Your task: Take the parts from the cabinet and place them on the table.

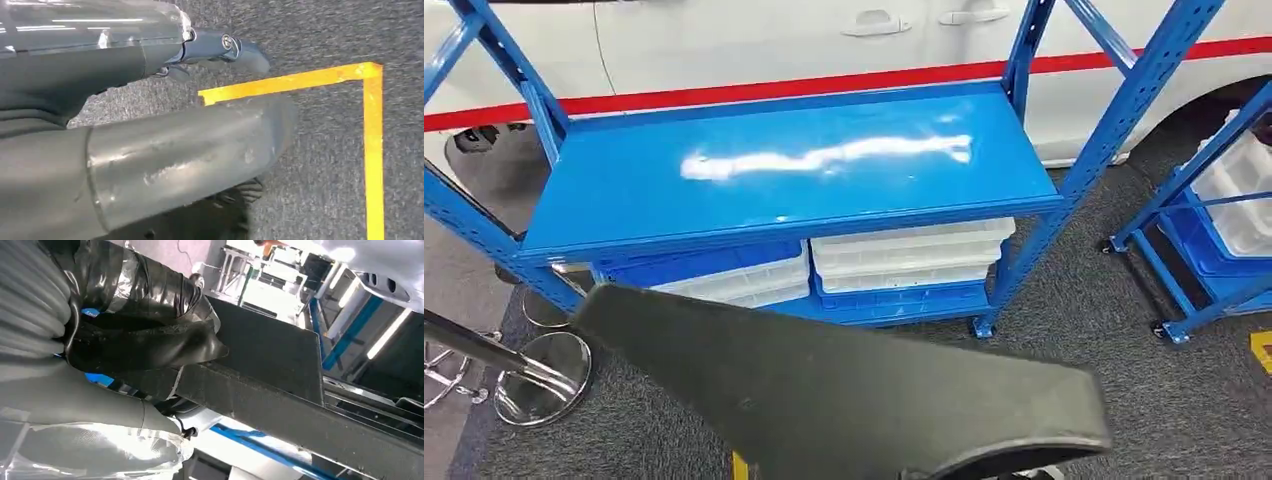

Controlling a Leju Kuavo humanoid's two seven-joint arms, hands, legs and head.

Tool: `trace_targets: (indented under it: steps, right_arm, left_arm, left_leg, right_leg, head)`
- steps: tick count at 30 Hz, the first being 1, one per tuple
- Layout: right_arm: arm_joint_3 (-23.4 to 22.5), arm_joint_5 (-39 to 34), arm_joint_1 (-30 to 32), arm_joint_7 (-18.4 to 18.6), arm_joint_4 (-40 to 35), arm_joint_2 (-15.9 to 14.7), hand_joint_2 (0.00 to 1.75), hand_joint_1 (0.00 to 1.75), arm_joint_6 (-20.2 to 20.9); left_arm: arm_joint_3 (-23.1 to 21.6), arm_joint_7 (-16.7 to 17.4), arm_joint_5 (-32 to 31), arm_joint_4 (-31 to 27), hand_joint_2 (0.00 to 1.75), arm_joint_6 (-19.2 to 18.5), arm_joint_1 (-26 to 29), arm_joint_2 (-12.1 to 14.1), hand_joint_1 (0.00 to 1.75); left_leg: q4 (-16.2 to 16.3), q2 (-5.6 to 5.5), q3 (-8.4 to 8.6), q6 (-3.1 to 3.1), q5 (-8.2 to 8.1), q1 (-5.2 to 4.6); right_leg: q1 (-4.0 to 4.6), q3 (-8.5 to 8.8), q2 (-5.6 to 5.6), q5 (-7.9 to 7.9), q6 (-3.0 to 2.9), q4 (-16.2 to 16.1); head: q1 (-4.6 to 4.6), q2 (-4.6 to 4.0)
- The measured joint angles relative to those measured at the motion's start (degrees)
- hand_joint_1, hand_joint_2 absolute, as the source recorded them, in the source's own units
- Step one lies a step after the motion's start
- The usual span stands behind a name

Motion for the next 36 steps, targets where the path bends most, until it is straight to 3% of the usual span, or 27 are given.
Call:
trace_targets:
  steps: [1,3,4,5,6,7,8,9,10,11,12,19,20,21,22,23,24,25,26,27,29,30,31,32,33,35,36]
  right_arm:
    - [0.0,0.0,0.0,0.0,0.0,0.0,1.75,1.75,0.0]
    - [0.0,0.0,-0.1,0.0,0.0,0.0,1.75,1.75,0.0]
    - [0.0,0.0,-0.1,0.0,0.0,0.0,1.75,1.75,0.1]
    - [0.0,-0.2,-0.1,0.0,0.0,0.0,1.75,1.75,0.2]
    - [0.1,-0.3,-0.1,-0.1,0.0,0.0,1.75,1.75,0.3]
    - [0.1,-0.5,-0.1,-0.1,0.1,0.0,1.75,1.75,0.4]
    - [0.1,-0.6,-0.1,-0.2,0.1,-0.1,1.75,1.75,0.5]
    - [0.1,-0.8,-0.1,-0.3,0.2,-0.1,1.75,1.75,0.6]
    - [0.1,-1.0,-0.2,-0.5,0.2,-0.2,1.75,1.75,0.9]
    - [0.1,-1.1,-0.2,-0.7,0.3,-0.2,1.75,1.75,0.9]
    - [0.1,-1.1,-0.2,-0.8,0.3,-0.2,1.75,1.75,0.9]
    - [0.1,-1.2,-0.1,-0.9,0.3,-0.3,1.75,1.75,0.9]
    - [0.1,-1.3,-0.2,-1.1,0.3,-0.3,1.75,1.75,0.9]
    - [0.1,-1.4,-0.2,-1.4,0.3,-0.4,1.75,1.75,0.9]
    - [0.1,-1.5,-0.1,-1.7,0.3,-0.5,1.75,1.75,0.9]
    - [0.1,-1.6,-0.1,-2.1,0.3,-0.6,1.75,1.75,1.0]
    - [0.0,-2.3,-0.3,-2.7,0.8,-0.8,1.75,1.75,3.0]
    - [-0.3,-2.4,-0.3,-2.7,0.9,-0.9,1.75,1.75,3.0]
    - [-0.6,-2.4,-0.2,-2.7,0.9,-1.0,1.75,1.75,3.0]
    - [-1.0,-2.4,-0.2,-2.8,1.0,-1.2,1.75,1.75,3.0]
    - [-1.9,-2.4,-0.2,-2.7,1.1,-1.6,1.75,1.75,3.0]
    - [-2.5,-1.9,-0.2,-2.7,1.1,-1.8,1.75,1.75,3.0]
    - [-2.9,-1.3,-0.4,-2.6,1.1,-1.9,1.75,1.75,2.9]
    - [-3.1,-0.5,-0.7,-2.6,1.1,-2.0,1.75,1.75,2.8]
    - [-3.4,0.2,-1.1,-2.6,1.1,-2.2,1.75,1.75,2.6]
    - [-3.9,1.2,-1.9,-2.7,1.1,-2.4,1.75,1.75,1.9]
    - [-4.1,1.9,-2.3,-2.7,1.1,-2.7,1.75,1.75,1.5]
  left_arm:
    - [0.0,0.0,0.0,0.0,0.00,0.0,-0.1,0.0,0.00]
    - [0.0,0.0,0.0,0.0,0.00,0.0,0.0,0.2,0.00]
    - [0.0,0.0,0.0,0.0,0.00,0.0,0.2,0.2,0.00]
    - [0.0,0.0,0.0,0.0,0.00,0.0,0.0,0.2,0.00]
    - [0.0,-0.1,0.0,0.0,0.00,0.0,0.0,0.2,0.00]
    - [0.0,-0.2,0.0,0.0,0.00,0.0,0.0,0.2,0.00]
    - [0.0,-0.3,0.0,0.0,0.00,0.0,0.0,0.2,0.00]
    - [0.0,-0.3,0.0,0.0,0.00,0.0,0.0,0.2,0.00]
    - [0.0,-0.3,0.0,0.0,0.00,0.0,0.0,0.2,0.00]
    - [0.0,-0.3,0.0,0.0,0.00,0.0,0.0,0.2,0.00]
    - [0.0,-0.3,0.0,0.0,0.00,0.0,0.0,0.2,0.00]
    - [0.0,-0.3,0.0,0.0,0.00,0.0,0.0,0.2,0.00]
    - [0.0,-0.3,0.0,0.0,0.00,0.0,0.0,0.2,0.00]
    - [0.0,-0.3,0.0,0.0,0.00,0.0,0.0,0.2,0.00]
    - [0.0,0.2,-0.1,0.0,0.00,0.0,0.1,0.4,0.00]
    - [0.0,1.4,-0.2,0.0,0.00,0.0,0.1,0.5,0.00]
    - [0.9,19.1,-0.7,0.1,0.00,1.5,0.8,0.6,0.00]
    - [1.3,20.7,-0.5,0.1,0.00,1.9,0.9,0.6,0.00]
    - [1.5,21.3,-0.2,0.1,0.00,2.1,0.9,0.5,0.00]
    - [1.8,21.8,0.1,0.1,0.00,2.6,0.9,0.5,0.00]
    - [2.7,22.4,0.8,0.1,0.00,3.4,1.0,0.3,0.00]
    - [3.2,22.6,1.3,0.1,0.00,4.0,1.0,0.3,0.00]
    - [3.6,22.6,1.8,0.0,0.00,4.5,1.0,0.3,0.00]
    - [4.2,22.2,2.2,0.0,0.00,5.0,0.9,0.5,0.00]
    - [4.6,21.8,2.5,0.0,0.00,5.5,0.8,0.5,0.00]
    - [5.7,20.9,3.0,0.0,0.00,6.4,0.3,0.5,0.00]
    - [6.1,20.3,3.2,0.0,0.00,6.8,0.3,0.6,0.00]
  left_leg:
    - [-1.2,-0.03,0.44,-0.01,-0.57,-0.08]
    - [-0.9,-0.08,-0.36,0.53,0.10,-0.44]
    - [-1.6,-0.01,-0.74,1.01,1.23,0.08]
    - [-1.7,0.49,-1.51,1.22,2.00,0.22]
    - [-1.6,0.52,-2.53,1.84,2.68,0.26]
    - [-1.3,0.60,-3.52,1.96,3.24,0.22]
    - [-0.9,0.64,-4.56,1.98,3.83,0.19]
    - [-0.4,0.66,-5.54,1.93,4.35,0.19]
    - [0.2,0.69,-6.85,1.78,4.86,0.20]
    - [0.9,0.69,-8.08,1.63,5.28,0.25]
    - [1.0,0.70,-8.45,1.56,5.40,0.28]
    - [1.2,0.70,-8.73,1.49,5.50,0.30]
    - [1.7,0.66,-9.97,1.22,6.06,0.41]
    - [2.2,0.56,-10.74,0.82,6.51,0.47]
    - [2.6,0.44,-11.32,0.26,6.89,0.31]
    - [2.5,0.43,-11.48,-0.22,7.87,0.34]
    - [8.6,0.30,-14.35,-1.74,0.41,0.92]
    - [13.8,0.27,-15.61,-1.93,-3.09,0.90]
    - [17.8,0.26,-16.43,-2.00,-4.52,0.90]
    - [20.6,0.26,-16.63,-1.96,-3.74,0.90]
    - [20.1,0.23,-14.61,-1.50,2.19,0.84]
    - [17.0,0.20,-12.11,-0.97,4.49,0.64]
    - [11.9,0.14,-8.33,-0.09,4.38,0.34]
    - [5.7,0.17,-3.67,0.74,1.82,-0.17]
    - [0.7,0.34,-1.01,0.89,0.35,-0.22]
    - [-0.4,0.34,-0.98,0.84,-0.35,-0.52]
    - [-0.9,0.34,-1.26,1.12,0.33,-0.37]
  right_leg:
    - [-0.13,-0.15,-0.15,0.66,0.39,-0.2]
    - [-0.48,-0.34,-0.23,1.75,1.06,-0.5]
    - [-0.14,-0.56,-0.10,1.94,1.43,-0.6]
    - [-0.45,-1.27,0.31,-0.10,1.70,0.3]
    - [-0.52,-2.27,0.40,-4.17,1.87,3.1]
    - [-0.70,-3.28,0.43,-8.13,2.11,7.2]
    - [-0.83,-4.22,0.47,-11.01,2.34,11.7]
    - [-0.95,-4.83,0.48,-12.03,2.54,15.5]
    - [-1.10,-4.76,0.48,-10.82,2.72,17.9]
    - [-1.25,-3.76,0.48,-8.36,2.85,18.0]
    - [-1.30,-3.25,0.48,-7.56,2.88,17.6]
    - [-1.35,-2.78,0.48,-6.94,2.91,17.2]
    - [-1.56,0.48,0.48,-4.61,3.03,13.5]
    - [-1.70,4.86,0.51,-4.67,3.00,7.8]
    - [-1.27,10.13,0.70,-7.58,2.69,-0.6]
    - [-1.09,10.15,0.73,-8.05,2.25,-1.6]
    - [-1.02,6.77,0.30,-5.08,-0.68,-1.2]
    - [-0.85,5.64,0.27,-4.42,-0.74,-1.0]
    - [-0.64,4.60,0.22,-3.91,-0.76,-0.7]
    - [-0.46,3.53,0.13,-3.45,-0.79,-0.4]
    - [-0.09,1.76,0.02,-2.32,-0.77,-0.2]
    - [0.11,1.00,0.04,-1.75,-0.76,-0.1]
    - [0.23,0.58,0.08,-1.21,-0.72,-0.1]
    - [0.39,0.47,0.05,-0.89,-0.50,0.0]
    - [0.45,0.50,-0.01,-0.57,-0.27,0.1]
    - [0.15,-0.02,-0.23,0.41,0.37,0.1]
    - [0.24,-0.14,-0.27,0.93,0.83,0.0]
  head:
    - [0.00,0.00]
    - [0.00,0.00]
    - [0.02,0.00]
    - [0.02,0.00]
    - [0.02,0.00]
    - [0.00,0.00]
    - [0.02,0.00]
    - [0.02,0.00]
    - [0.00,0.00]
    - [0.02,0.00]
    - [0.00,0.00]
    - [0.00,0.00]
    - [0.00,0.00]
    - [0.02,0.00]
    - [-0.02,0.00]
    - [0.00,0.00]
    - [-0.02,0.00]
    - [-0.02,0.00]
    - [-0.04,0.00]
    - [-0.02,0.00]
    - [-0.02,0.00]
    - [-0.02,0.00]
    - [-0.02,0.00]
    - [-0.02,0.00]
    - [-0.02,0.00]
    - [-0.02,0.00]
    - [-0.02,0.00]
